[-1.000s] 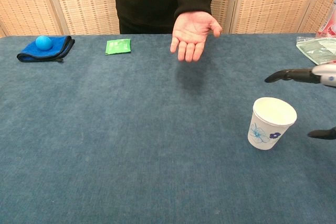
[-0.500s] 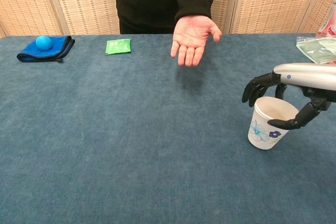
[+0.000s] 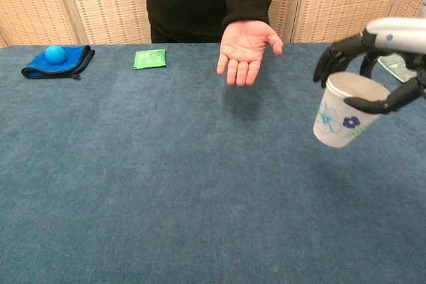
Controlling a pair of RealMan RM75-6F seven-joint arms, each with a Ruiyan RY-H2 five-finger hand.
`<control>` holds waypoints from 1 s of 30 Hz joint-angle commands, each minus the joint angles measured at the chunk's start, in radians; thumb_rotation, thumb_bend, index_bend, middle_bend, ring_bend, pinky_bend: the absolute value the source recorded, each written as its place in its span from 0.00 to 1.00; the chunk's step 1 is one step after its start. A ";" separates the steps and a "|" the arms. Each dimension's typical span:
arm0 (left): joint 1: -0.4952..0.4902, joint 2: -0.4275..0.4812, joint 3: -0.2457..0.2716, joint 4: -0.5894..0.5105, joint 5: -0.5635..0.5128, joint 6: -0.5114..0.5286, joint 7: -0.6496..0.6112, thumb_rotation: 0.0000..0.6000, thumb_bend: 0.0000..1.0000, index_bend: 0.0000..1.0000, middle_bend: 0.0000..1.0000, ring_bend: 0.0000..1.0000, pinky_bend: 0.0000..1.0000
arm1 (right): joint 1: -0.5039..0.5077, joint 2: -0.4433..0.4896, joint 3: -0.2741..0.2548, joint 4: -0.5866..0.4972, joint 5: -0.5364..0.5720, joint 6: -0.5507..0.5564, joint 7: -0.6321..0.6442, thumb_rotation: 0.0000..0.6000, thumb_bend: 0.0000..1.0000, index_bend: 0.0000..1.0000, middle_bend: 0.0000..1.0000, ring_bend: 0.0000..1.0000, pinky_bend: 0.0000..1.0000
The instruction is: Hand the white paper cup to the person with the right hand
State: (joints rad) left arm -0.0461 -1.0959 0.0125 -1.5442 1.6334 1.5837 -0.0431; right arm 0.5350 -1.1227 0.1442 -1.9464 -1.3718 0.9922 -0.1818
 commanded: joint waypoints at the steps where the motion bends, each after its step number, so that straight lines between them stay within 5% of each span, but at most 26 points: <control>1: -0.005 0.003 -0.002 -0.001 -0.007 -0.010 -0.012 1.00 0.27 0.07 0.00 0.00 0.17 | 0.081 0.032 0.110 -0.070 0.122 -0.016 -0.051 1.00 0.38 0.33 0.35 0.29 0.44; 7: -0.011 0.013 -0.010 0.005 -0.025 -0.021 -0.042 1.00 0.27 0.07 0.00 0.00 0.17 | 0.286 -0.046 0.264 0.001 0.442 -0.049 -0.199 1.00 0.38 0.33 0.35 0.29 0.44; 10: -0.011 0.017 -0.017 0.009 -0.040 -0.024 -0.050 1.00 0.27 0.07 0.00 0.00 0.17 | 0.386 -0.106 0.288 0.091 0.583 -0.066 -0.259 1.00 0.38 0.33 0.35 0.29 0.44; 20: -0.012 0.024 -0.024 0.016 -0.069 -0.042 -0.077 1.00 0.27 0.07 0.00 0.00 0.17 | 0.548 -0.258 0.258 0.342 0.762 -0.152 -0.277 1.00 0.34 0.32 0.29 0.28 0.44; 26: -0.008 0.025 -0.024 0.017 -0.068 -0.036 -0.078 1.00 0.27 0.07 0.00 0.00 0.17 | 0.578 -0.239 0.217 0.336 0.821 -0.170 -0.301 1.00 0.30 0.23 0.21 0.23 0.39; 30: -0.008 0.023 -0.022 0.014 -0.063 -0.035 -0.066 1.00 0.27 0.07 0.00 0.00 0.17 | 0.583 -0.180 0.197 0.271 0.867 -0.185 -0.311 1.00 0.28 0.06 0.10 0.13 0.24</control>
State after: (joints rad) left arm -0.0545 -1.0723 -0.0098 -1.5291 1.5696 1.5485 -0.1102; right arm 1.1138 -1.3328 0.3531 -1.6432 -0.5249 0.8160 -0.4860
